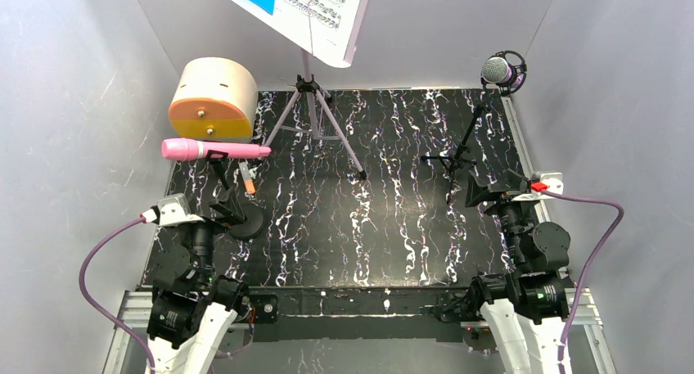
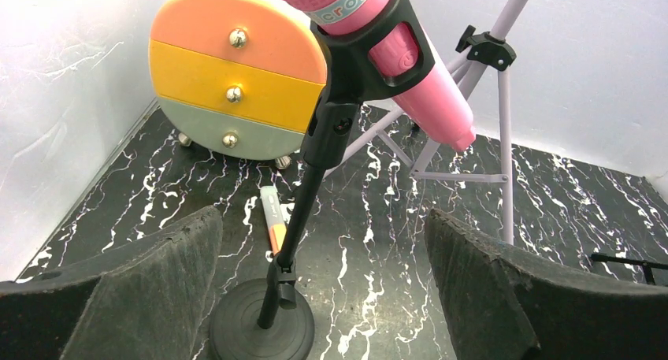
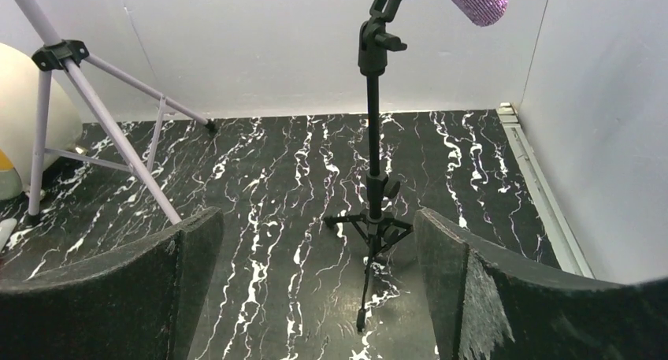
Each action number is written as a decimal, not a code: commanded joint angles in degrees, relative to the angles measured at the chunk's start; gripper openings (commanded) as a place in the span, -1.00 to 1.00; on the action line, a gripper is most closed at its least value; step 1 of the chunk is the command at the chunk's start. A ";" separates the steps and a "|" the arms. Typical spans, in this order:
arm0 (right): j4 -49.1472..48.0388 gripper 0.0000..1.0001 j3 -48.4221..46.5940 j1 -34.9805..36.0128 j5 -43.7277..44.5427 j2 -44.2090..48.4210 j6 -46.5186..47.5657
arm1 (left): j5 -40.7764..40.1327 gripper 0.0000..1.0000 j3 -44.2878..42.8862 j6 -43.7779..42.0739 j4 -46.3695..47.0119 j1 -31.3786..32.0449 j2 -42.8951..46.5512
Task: Pack up the instrument practice props
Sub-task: Move the microphone stand with the microphone to the center of the board.
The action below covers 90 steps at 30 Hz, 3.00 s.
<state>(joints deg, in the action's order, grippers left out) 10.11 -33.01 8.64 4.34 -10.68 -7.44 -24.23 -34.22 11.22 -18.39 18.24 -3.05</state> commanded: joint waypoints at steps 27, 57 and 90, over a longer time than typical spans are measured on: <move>1.78 0.97 -4.12 0.06 -15.86 -6.83 -8.20 | -2.13 0.86 2.34 -1.60 12.27 0.24 -18.91; -1.99 0.97 -3.09 0.12 -26.67 -5.59 -6.90 | 4.15 -1.00 2.29 4.75 28.17 -0.02 -30.10; -45.29 0.97 4.17 43.43 -8.52 -49.84 12.31 | -50.48 -1.00 -19.43 18.22 29.75 41.02 -67.94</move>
<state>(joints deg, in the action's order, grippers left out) -21.65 -30.02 50.74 -6.57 -60.51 -1.15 -57.39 -47.79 23.49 7.14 55.75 -68.49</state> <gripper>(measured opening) 0.985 0.143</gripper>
